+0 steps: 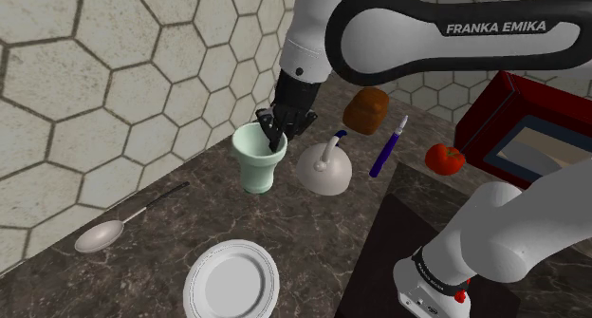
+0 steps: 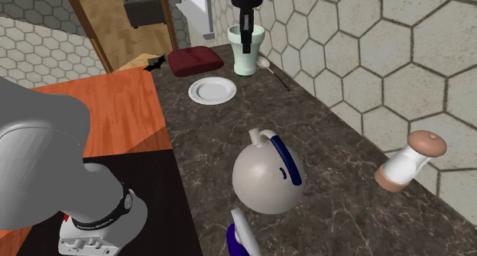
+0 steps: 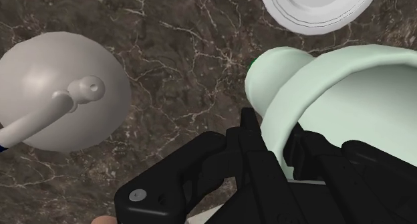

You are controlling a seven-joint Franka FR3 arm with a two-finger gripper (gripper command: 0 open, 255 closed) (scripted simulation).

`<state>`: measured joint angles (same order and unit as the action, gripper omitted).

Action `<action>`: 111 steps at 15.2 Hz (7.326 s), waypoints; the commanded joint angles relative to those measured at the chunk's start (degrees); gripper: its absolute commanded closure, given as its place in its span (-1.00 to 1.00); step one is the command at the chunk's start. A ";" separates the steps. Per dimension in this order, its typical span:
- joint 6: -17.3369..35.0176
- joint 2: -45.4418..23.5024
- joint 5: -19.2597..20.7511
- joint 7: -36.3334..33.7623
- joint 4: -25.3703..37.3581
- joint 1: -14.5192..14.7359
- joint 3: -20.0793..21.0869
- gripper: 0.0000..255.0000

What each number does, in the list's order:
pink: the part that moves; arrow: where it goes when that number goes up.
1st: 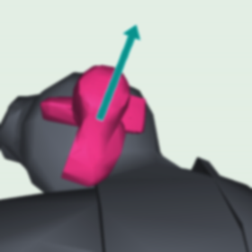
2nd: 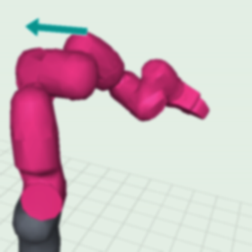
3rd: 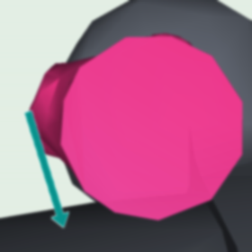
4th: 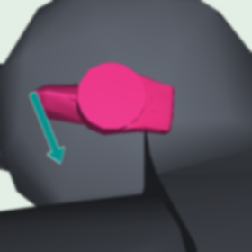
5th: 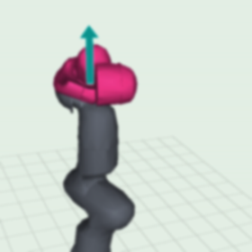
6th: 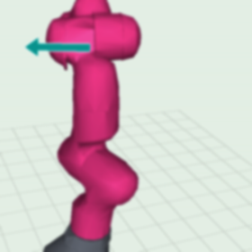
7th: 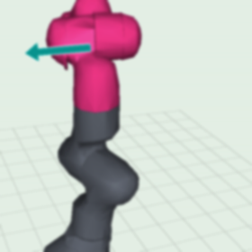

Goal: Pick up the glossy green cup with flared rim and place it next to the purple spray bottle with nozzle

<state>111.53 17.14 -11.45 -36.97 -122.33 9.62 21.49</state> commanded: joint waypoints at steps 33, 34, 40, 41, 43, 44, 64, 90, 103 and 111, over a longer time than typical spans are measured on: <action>-22.92 -0.59 1.83 4.79 22.58 -3.26 -6.05 1.00; -23.09 -0.23 1.89 6.27 22.18 -3.74 -7.05 1.00; -24.11 0.57 2.83 14.90 21.21 -6.59 -12.97 1.00; -24.28 0.48 3.04 16.31 21.27 -7.07 -13.93 1.00; -24.63 0.12 3.47 19.11 21.61 -8.04 -15.83 1.00; -24.81 -0.15 3.69 20.51 21.88 -8.54 -16.76 1.00; -30.89 -18.66 3.91 47.76 43.07 -19.49 -33.80 1.00; -13.27 -18.34 3.99 52.99 24.62 -21.02 -35.16 1.00; -3.42 -18.73 3.59 54.16 15.09 -20.92 -35.06 1.00; 2.42 -20.02 2.94 55.12 10.43 -20.91 -35.01 1.00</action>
<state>113.24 -2.52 -8.37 17.95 -111.57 -11.26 -13.51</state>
